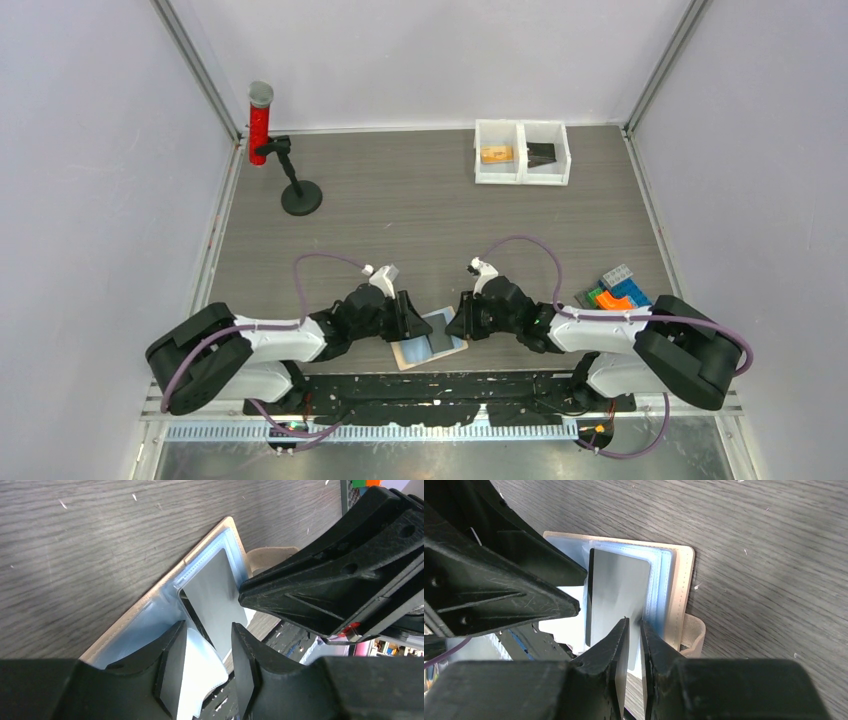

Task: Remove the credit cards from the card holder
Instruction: Remove the credit card from the card holder.

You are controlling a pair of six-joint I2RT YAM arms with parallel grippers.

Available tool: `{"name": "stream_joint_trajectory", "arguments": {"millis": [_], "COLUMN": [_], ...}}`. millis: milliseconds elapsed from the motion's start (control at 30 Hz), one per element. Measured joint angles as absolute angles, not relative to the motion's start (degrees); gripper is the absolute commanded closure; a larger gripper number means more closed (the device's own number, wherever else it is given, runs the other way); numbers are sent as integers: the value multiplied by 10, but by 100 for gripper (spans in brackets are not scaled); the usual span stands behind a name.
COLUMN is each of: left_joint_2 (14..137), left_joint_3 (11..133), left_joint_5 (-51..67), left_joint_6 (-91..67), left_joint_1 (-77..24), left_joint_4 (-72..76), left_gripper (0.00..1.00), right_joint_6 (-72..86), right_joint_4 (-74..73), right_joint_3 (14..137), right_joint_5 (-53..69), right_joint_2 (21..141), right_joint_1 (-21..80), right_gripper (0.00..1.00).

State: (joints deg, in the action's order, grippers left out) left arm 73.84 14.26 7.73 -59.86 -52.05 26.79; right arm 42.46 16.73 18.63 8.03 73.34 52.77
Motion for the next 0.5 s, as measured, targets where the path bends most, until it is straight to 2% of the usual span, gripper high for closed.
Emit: {"name": "stream_joint_trajectory", "arguments": {"millis": [167, 333, 500], "left_joint_2": [671, 605, 637], "left_joint_3": [171, 200, 199], "left_joint_5": [46, 10, 7], "left_joint_6": [-592, -580, -582], "left_joint_1": [-537, -540, -540], "left_joint_4": [161, 95, 106], "left_gripper": [54, 55, 58], "right_joint_6": [425, 425, 427], "right_joint_4": [167, 167, 168], "right_joint_3": [185, 185, 182], "right_joint_5": [80, 80, 80], "right_joint_2": [732, 732, 729], "right_joint_1": [528, 528, 528], "right_gripper": [78, 78, 78]}}
